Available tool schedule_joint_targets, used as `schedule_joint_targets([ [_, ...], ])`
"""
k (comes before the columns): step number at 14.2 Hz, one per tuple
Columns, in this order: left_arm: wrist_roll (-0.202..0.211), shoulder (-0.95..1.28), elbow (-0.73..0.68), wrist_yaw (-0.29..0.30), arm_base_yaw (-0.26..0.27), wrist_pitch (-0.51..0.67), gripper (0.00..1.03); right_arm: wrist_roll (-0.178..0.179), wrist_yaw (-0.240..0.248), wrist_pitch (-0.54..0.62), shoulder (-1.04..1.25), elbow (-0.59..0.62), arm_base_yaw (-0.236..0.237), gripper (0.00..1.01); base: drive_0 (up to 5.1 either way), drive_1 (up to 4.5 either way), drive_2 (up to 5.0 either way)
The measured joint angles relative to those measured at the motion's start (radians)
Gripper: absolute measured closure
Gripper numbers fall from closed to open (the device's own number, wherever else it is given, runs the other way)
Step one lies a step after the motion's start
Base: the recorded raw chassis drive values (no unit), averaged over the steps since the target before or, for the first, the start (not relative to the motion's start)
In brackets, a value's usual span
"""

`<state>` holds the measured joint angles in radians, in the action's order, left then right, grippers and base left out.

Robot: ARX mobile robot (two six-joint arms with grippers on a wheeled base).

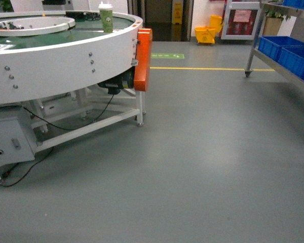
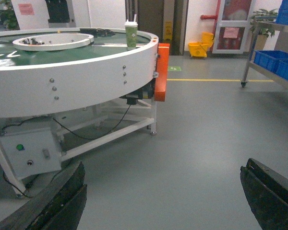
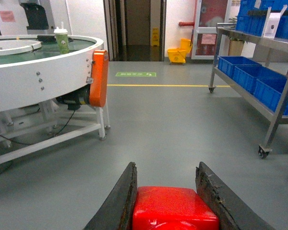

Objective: Pick red block from blue box to shelf

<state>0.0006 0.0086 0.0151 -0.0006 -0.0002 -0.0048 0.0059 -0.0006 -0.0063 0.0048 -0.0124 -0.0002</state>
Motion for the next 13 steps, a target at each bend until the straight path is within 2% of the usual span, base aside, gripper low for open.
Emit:
schedule_joint_targets([
  [13, 0.000, 0.000, 0.000, 0.000, 0.000, 0.001, 0.05, 0.000, 0.000, 0.006, 0.000, 0.000, 0.000, 0.72, 0.0, 4.32, -4.3],
])
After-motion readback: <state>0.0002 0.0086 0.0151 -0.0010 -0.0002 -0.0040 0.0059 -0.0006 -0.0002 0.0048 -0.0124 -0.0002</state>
